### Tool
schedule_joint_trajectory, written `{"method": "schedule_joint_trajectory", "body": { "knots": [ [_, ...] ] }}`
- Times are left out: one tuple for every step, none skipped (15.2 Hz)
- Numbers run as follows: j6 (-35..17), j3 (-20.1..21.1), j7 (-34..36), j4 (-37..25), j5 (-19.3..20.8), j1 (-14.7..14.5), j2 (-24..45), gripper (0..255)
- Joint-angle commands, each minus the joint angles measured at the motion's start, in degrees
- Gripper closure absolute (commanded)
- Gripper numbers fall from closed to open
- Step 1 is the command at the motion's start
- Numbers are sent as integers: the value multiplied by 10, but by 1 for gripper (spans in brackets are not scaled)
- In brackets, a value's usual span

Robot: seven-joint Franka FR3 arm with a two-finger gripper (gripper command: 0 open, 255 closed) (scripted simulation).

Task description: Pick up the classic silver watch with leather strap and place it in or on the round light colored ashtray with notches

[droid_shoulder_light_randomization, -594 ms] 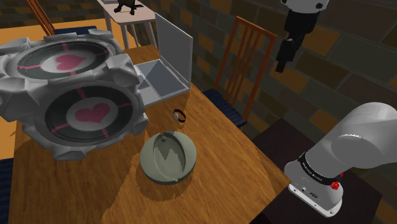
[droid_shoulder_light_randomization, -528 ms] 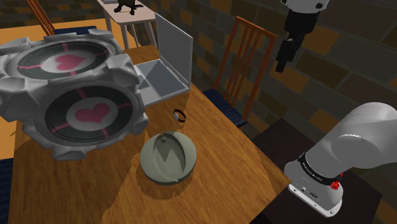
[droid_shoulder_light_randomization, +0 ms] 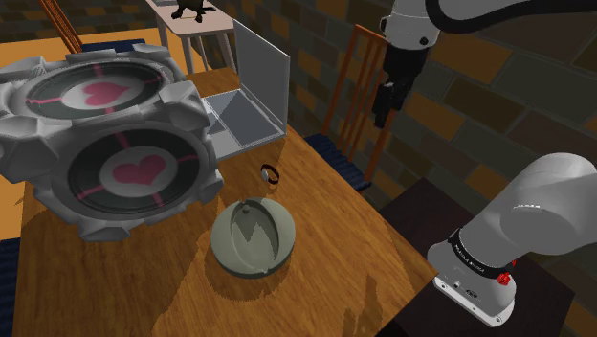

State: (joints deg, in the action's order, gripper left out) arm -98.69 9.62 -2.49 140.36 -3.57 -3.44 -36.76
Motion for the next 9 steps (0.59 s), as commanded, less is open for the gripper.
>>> {"method": "schedule_joint_trajectory", "body": {
  "knots": [
    [-35,18,17,2,-10,-7,28,0],
    [-51,26,25,1,-14,-9,43,0],
    [-67,35,33,-1,-18,-12,59,0],
    [-83,43,41,-3,-21,-15,75,0],
    [-99,51,50,-7,-23,-17,92,0],
    [-114,60,58,-11,-25,-19,110,0],
    [-129,68,67,-16,-25,-20,128,0],
    [-144,77,75,-21,-26,-22,146,0],
    [-159,85,84,-28,-25,-23,165,0]
  ]
}}
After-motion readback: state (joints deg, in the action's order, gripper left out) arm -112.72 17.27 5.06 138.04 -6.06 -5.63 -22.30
